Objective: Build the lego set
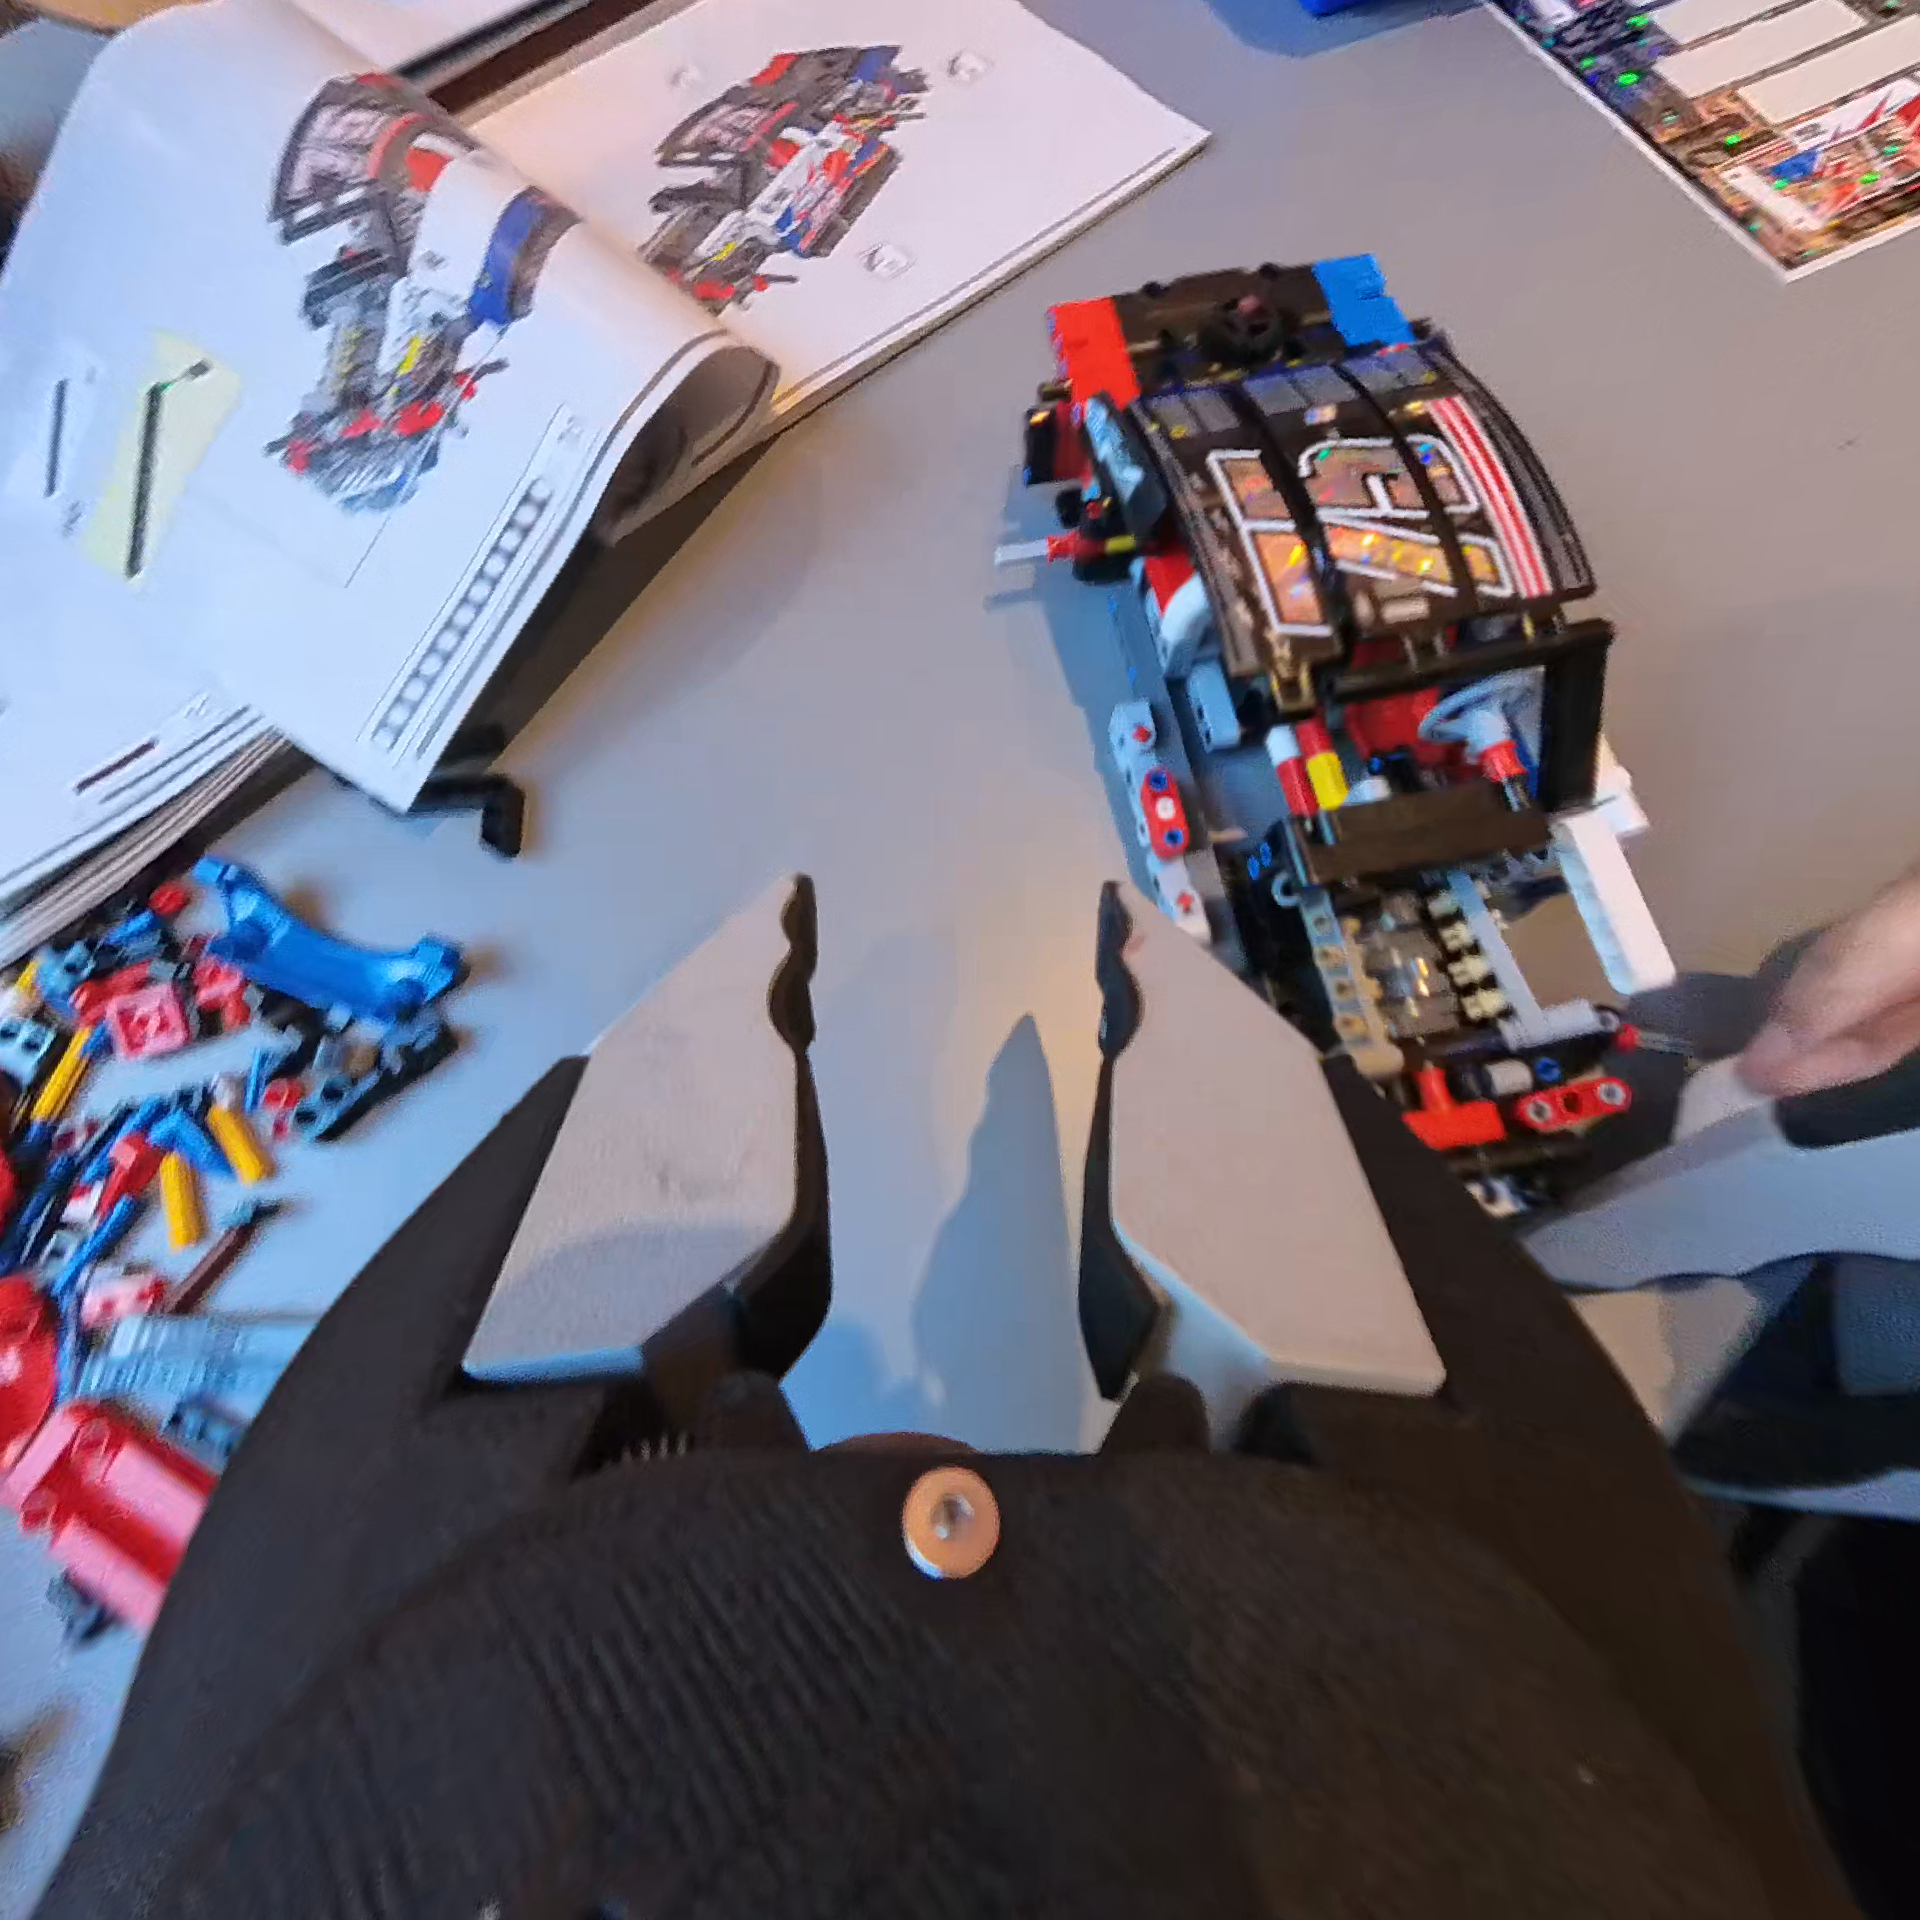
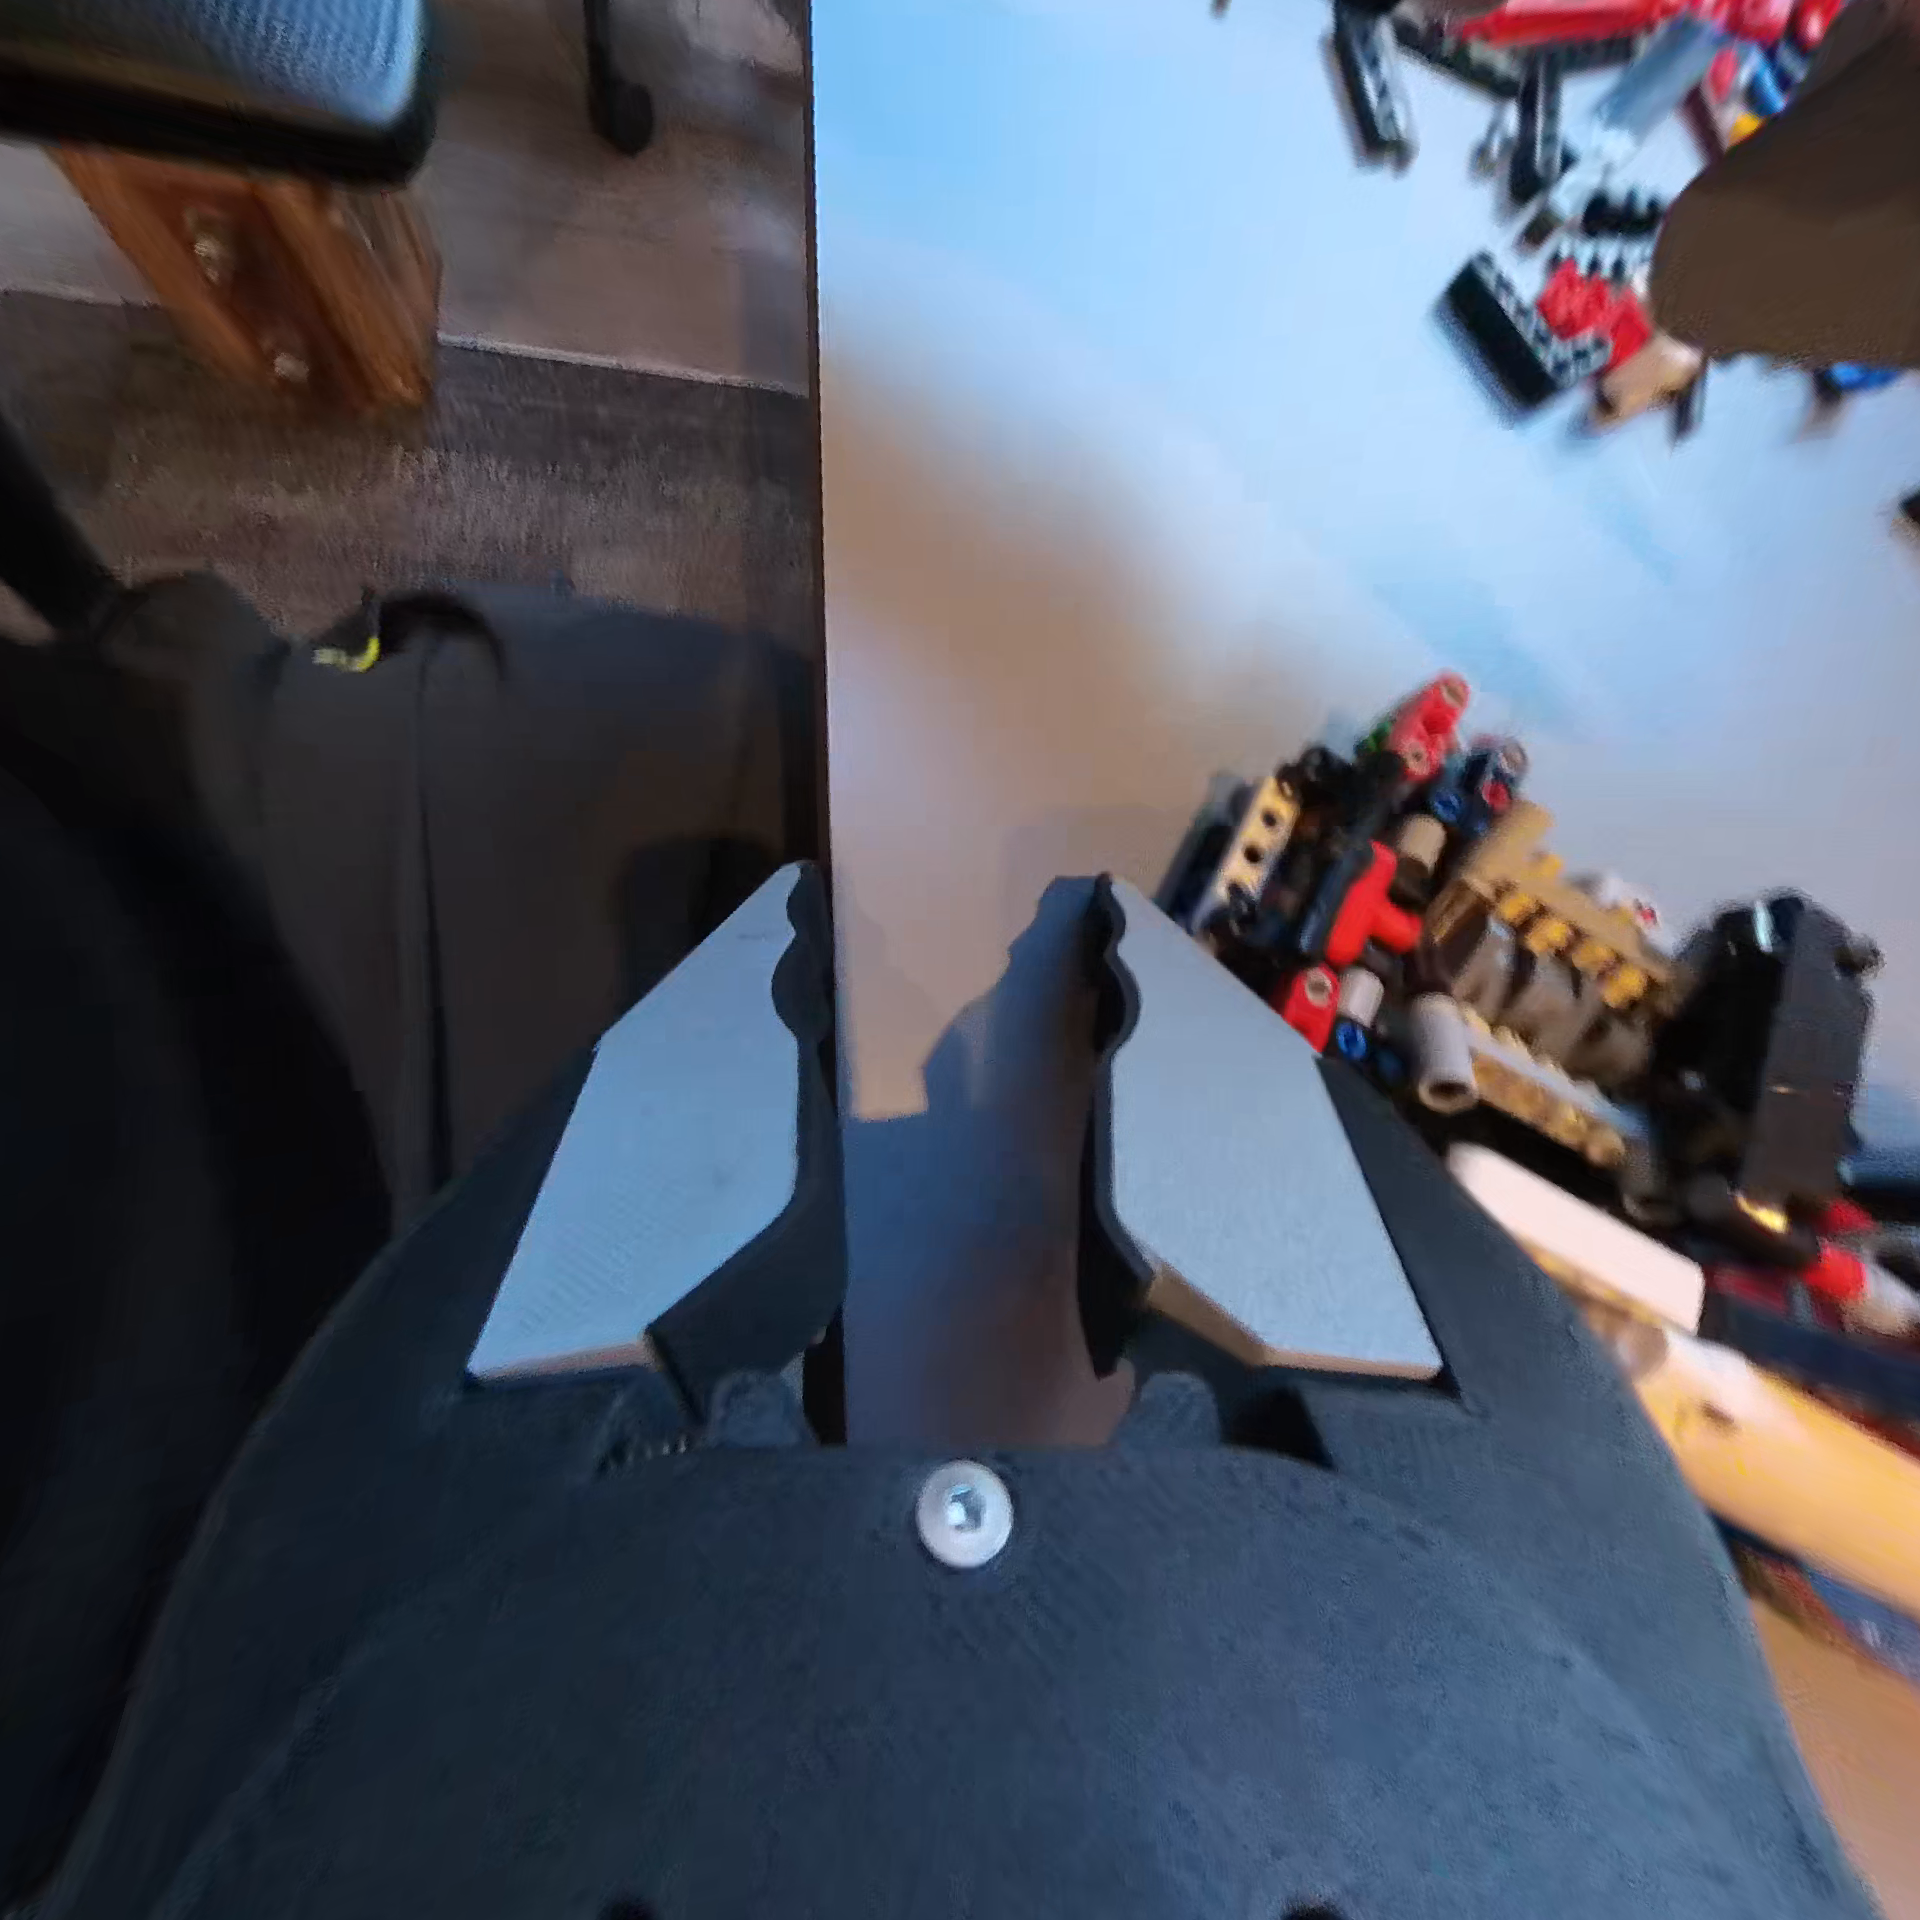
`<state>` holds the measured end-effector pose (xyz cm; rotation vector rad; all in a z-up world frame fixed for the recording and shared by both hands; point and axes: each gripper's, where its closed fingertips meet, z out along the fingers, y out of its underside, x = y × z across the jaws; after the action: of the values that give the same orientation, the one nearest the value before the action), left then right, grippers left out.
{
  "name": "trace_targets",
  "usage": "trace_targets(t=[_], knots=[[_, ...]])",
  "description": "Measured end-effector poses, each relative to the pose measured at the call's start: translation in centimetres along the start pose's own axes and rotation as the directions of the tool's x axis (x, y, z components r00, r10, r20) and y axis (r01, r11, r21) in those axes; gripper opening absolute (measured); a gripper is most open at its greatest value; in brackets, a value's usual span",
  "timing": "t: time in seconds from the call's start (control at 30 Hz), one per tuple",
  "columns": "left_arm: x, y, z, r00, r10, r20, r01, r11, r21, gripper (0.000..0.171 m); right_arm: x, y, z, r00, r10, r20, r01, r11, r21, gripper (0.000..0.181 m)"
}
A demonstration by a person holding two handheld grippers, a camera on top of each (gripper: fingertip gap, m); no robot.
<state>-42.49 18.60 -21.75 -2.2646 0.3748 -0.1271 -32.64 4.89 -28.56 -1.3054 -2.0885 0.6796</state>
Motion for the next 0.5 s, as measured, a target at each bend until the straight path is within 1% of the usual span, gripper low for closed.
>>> trace_targets(t=[0.07, 0.13, 0.2, 0.27, 0.3, 0.37, 0.43, 0.5], knots=[[-0.6, 1.2, -1.3, 0.999, -0.029, 0.029, 0.03, 1.0, -0.002, 0.054, -0.1, -1.4, 1.3, 1.0, 0.02, 0.006, -0.02, 1.0, -0.002, 0.049], [-0.6, 2.3, -2.7, 0.997, -0.071, 0.027, 0.071, 0.997, 0.0, 0.059, -0.5, -2.5, 0.9, 0.999, 0.043, 0.028, -0.044, 0.999, 0.031, 0.045], [-0.2, 3.5, -3.9, 0.994, -0.106, 0.014, 0.106, 0.994, 0.004, 0.061, -0.6, -2.6, -0.9, 0.998, 0.054, 0.038, -0.057, 0.994, 0.089, 0.038], [0.9, 5.0, -4.6, 0.989, -0.145, -0.013, 0.145, 0.989, -0.005, 0.068, 0.3, -1.7, -3.6, 0.993, 0.114, 0.043, -0.12, 0.981, 0.152, 0.039], [1.6, 5.7, -4.7, 0.986, -0.162, -0.035, 0.161, 0.987, -0.011, 0.071, 1.5, -1.0, -5.2, 0.987, 0.157, 0.032, -0.16, 0.968, 0.191, 0.039], [3.2, 7.1, -4.6, 0.98, -0.185, -0.07, 0.183, 0.983, -0.029, 0.073, 5.6, 1.3, -8.7, 0.965, 0.259, -0.042, -0.239, 0.934, 0.265, 0.038], [4.7, 7.9, -4.1, 0.976, -0.195, -0.102, 0.191, 0.981, -0.043, 0.075, 11.1, 4.9, -12.0, 0.908, 0.393, -0.143, -0.332, 0.885, 0.327, 0.038], [5.3, 8.1, -3.6, 0.98, -0.176, -0.097, 0.173, 0.984, -0.044, 0.074, 15.4, 8.4, -14.5, 0.838, 0.518, -0.17, -0.42, 0.813, 0.403, 0.037]])
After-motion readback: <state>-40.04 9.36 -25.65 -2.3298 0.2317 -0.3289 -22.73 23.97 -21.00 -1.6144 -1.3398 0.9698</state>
